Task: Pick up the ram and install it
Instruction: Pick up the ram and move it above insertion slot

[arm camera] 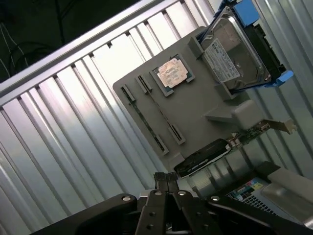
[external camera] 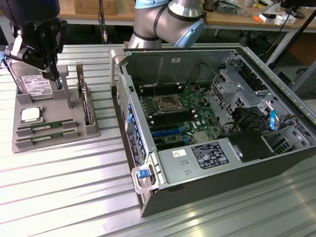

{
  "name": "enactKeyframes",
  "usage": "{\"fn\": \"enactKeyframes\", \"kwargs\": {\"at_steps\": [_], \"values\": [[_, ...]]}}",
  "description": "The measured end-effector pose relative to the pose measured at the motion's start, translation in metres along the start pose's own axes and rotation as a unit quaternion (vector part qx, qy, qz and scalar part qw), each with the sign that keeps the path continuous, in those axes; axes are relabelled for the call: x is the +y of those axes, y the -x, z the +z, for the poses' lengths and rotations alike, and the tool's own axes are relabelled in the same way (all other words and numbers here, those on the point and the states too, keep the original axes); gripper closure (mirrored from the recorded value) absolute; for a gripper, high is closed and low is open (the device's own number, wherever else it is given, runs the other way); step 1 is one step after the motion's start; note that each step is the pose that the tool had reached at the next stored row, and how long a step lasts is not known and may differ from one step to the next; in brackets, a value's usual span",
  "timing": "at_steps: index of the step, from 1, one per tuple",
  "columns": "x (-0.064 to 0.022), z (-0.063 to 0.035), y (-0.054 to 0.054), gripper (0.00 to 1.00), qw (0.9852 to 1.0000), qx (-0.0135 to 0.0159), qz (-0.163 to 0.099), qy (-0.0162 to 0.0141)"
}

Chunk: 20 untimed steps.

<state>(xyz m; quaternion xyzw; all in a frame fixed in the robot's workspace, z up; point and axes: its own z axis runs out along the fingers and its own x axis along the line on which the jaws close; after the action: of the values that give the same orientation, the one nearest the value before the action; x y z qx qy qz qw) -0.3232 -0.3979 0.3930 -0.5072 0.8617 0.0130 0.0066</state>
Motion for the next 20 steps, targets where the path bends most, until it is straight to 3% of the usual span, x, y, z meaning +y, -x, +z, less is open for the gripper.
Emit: {"fn": "enactKeyframes", "kwargs": {"at_steps": [4, 9, 11, 12, 13, 16, 17, 20], "values": [[0.0000, 0.0000, 0.0000, 0.90, 0.9990, 0.0007, -0.044, 0.0011], [0.0000, 0.0000, 0.0000, 0.90, 0.9942, 0.0017, -0.108, 0.0026], [0.0000, 0.0000, 0.0000, 0.90, 0.9900, 0.0023, -0.141, 0.0034], [0.0000, 0.0001, 0.0000, 0.90, 0.9858, 0.0027, -0.168, 0.0040], [0.0000, 0.0000, 0.0000, 0.90, 0.9825, 0.0030, -0.186, 0.0045], [0.0000, 0.0001, 0.0000, 0.90, 0.9735, 0.0037, -0.228, 0.0055], [0.0000, 0.0001, 0.0000, 0.90, 0.9726, 0.0038, -0.232, 0.0056], [0.0000, 0.0001, 0.0000, 0.90, 0.9726, 0.0038, -0.232, 0.0056]]}}
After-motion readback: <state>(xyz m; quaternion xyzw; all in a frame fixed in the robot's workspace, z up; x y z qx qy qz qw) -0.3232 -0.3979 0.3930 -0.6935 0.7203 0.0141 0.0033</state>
